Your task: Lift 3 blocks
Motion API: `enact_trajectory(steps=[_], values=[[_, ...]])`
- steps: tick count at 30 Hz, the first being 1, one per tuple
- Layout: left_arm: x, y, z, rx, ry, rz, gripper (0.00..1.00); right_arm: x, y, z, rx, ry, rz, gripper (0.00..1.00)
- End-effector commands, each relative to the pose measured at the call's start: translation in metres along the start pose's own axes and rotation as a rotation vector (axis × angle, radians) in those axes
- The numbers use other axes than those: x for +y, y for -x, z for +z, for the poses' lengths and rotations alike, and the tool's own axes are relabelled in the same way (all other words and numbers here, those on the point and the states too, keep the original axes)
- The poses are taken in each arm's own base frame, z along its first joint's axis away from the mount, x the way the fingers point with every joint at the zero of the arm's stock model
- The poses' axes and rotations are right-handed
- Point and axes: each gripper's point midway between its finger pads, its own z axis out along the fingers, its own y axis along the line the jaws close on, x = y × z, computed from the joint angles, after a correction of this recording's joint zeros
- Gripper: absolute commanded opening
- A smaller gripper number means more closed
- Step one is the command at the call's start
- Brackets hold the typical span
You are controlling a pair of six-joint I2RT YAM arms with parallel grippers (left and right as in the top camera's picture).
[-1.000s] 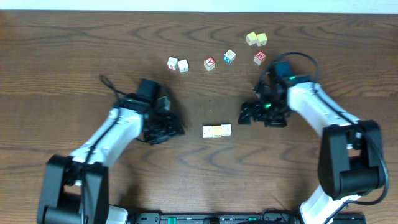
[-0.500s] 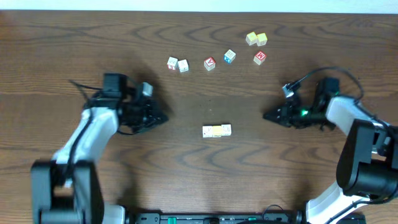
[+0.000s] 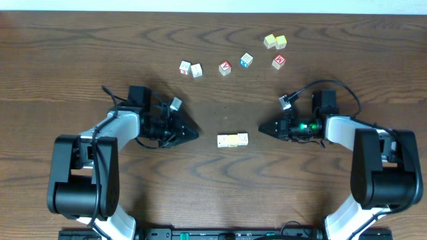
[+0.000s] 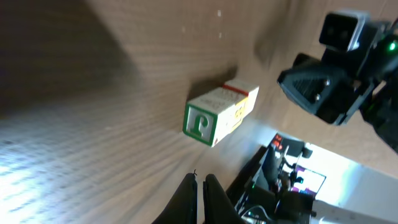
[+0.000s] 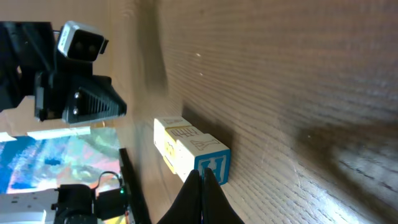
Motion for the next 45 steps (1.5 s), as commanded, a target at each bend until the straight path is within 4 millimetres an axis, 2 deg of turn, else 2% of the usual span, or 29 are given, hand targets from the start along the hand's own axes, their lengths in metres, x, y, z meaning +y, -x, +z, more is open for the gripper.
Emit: enact_trajectory(steps=[1,3,5,11,16,21,29,38,45], values=[[0.008,-0.016,0.011,0.040,0.039,0.004,0.07,-0.011,-0.009,0.009,0.034,0.015,0.101,0.01],[0.024,-0.016,0.011,0.024,0.114,-0.040,0.07,-0.017,-0.013,0.012,0.046,0.015,0.124,0.01],[0.031,-0.015,0.011,0.008,0.138,-0.055,0.07,-0.019,-0.018,0.016,0.067,0.047,0.150,0.01],[0.027,-0.004,0.013,-0.032,0.120,-0.028,0.07,-0.019,-0.022,0.022,0.088,0.126,0.169,0.01],[0.030,-0.001,0.017,-0.034,0.117,-0.060,0.07,-0.011,-0.023,0.021,0.095,0.174,0.172,0.01],[0.039,-0.003,0.025,-0.006,0.110,-0.079,0.07,-0.010,-0.027,0.024,0.112,0.172,0.185,0.01],[0.031,-0.004,0.038,0.008,0.108,0.002,0.07,-0.009,-0.038,0.038,0.157,0.127,0.160,0.01],[0.027,0.006,0.039,-0.027,0.096,0.038,0.07,-0.009,-0.038,0.038,0.160,0.127,0.165,0.01],[0.031,0.013,0.039,-0.059,0.127,0.031,0.07,-0.009,-0.038,0.038,0.161,0.126,0.181,0.01]])
